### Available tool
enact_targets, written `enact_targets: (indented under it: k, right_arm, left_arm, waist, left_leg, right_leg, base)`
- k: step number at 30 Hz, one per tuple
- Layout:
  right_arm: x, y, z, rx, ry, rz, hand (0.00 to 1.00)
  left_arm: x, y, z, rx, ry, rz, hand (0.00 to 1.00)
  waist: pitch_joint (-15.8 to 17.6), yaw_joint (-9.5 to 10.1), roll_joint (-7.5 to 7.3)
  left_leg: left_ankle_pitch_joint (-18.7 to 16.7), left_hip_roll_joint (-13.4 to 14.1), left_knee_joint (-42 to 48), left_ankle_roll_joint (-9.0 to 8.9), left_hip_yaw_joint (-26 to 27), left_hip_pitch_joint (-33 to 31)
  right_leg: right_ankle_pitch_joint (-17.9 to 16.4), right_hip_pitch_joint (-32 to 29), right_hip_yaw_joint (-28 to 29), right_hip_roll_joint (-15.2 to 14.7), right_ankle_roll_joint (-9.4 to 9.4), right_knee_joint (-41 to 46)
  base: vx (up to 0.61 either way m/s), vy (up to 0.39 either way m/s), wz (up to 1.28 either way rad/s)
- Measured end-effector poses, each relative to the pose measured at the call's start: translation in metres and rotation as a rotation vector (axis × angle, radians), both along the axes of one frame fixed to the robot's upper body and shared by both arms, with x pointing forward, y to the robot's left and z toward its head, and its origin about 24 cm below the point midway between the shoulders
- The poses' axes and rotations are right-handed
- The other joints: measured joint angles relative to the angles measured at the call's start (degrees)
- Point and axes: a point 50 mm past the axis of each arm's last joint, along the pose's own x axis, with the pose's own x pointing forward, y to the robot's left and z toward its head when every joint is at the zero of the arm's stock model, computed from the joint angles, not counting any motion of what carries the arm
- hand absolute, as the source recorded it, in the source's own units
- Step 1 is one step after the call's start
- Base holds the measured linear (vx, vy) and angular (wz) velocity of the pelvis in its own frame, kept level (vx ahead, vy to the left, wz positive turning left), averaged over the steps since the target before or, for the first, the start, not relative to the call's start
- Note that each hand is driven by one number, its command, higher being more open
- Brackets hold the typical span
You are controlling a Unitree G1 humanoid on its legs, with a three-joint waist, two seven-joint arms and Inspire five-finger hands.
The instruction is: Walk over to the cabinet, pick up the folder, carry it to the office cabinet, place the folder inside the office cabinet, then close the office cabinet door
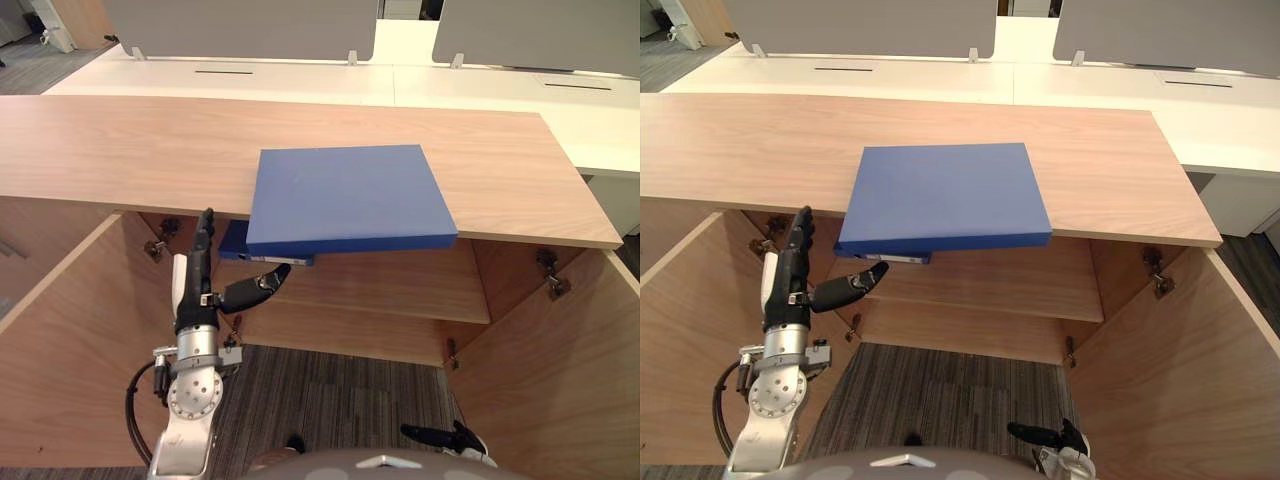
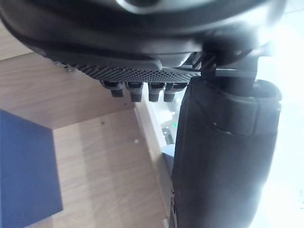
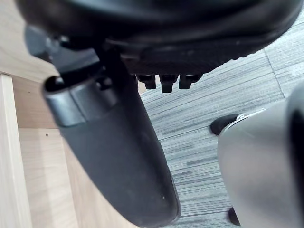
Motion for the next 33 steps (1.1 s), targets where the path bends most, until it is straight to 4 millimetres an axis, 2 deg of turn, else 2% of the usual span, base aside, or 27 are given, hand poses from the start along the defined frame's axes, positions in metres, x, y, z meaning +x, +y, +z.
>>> enact_targets:
  k: [5, 11, 14, 22, 33]
  right_arm:
    - [-0.004, -0.001, -0.001, 0.005, 0.017, 0.007, 1.0]
    - [-0.008, -0.006, -0.002, 0.004, 0.03, 0.014, 1.0]
    - [-0.017, -0.01, -0.003, -0.006, 0.064, 0.026, 1.0]
    - [-0.032, -0.011, -0.006, -0.007, 0.12, 0.039, 1.0]
    - [-0.038, -0.01, -0.007, -0.004, 0.142, 0.035, 1.0]
  left_arm:
    - [-0.003, 0.0, 0.013, 0.089, -0.034, -0.038, 1.0]
    - [-0.004, -0.001, 0.028, 0.187, -0.08, -0.087, 1.0]
    - [-0.005, -0.004, 0.038, 0.286, -0.112, -0.151, 1.0]
    - [0.0, -0.023, 0.052, 0.535, -0.193, -0.284, 1.0]
    - [0.004, -0.053, 0.055, 0.756, -0.295, -0.354, 1.0]
  waist:
    - [-0.7, -0.09, -0.21]
    - [-1.5, -0.17, 0.25]
    - [-2.0, -0.21, 0.21]
    - [-2.3, -1.03, -0.09]
    - [-2.3, -2.69, -0.39]
  left_leg:
    - [0.0, 0.0, 0.4, -0.01, 0.0, 0.3]
    - [0.2, -0.1, 0.4, -0.17, -0.2, 0.5]
    - [0.3, -0.2, 0.3, -0.1, -0.4, 1.3]
    - [0.3, -0.2, 0.3, -0.1, -0.6, 1.7]
    - [0.2, -0.1, 0.1, -0.18, 0.2, 2.3]
  right_leg:
    - [0.0, 0.6, 1.3, 0.0, 0.0, -0.4]
    - [0.0, 0.8, 2.2, 0.1, 0.0, -0.9]
    - [0.0, 2.0, 2.1, 0.1, 0.01, -1.4]
    - [0.0, 2.5, 2.2, 0.2, 0.01, -1.7]
    - [0.0, 2.5, 3.2, 0.2, 0.03, -1.9]
  base:
    - [-0.05, -0.009, 0.0]
    - [-0.05, -0.009, -0.01]
    - [-0.01, -0.007, 0.03]
    - [0.0, -0.003, 0.01]
    - [-0.01, -0.005, -0.04]
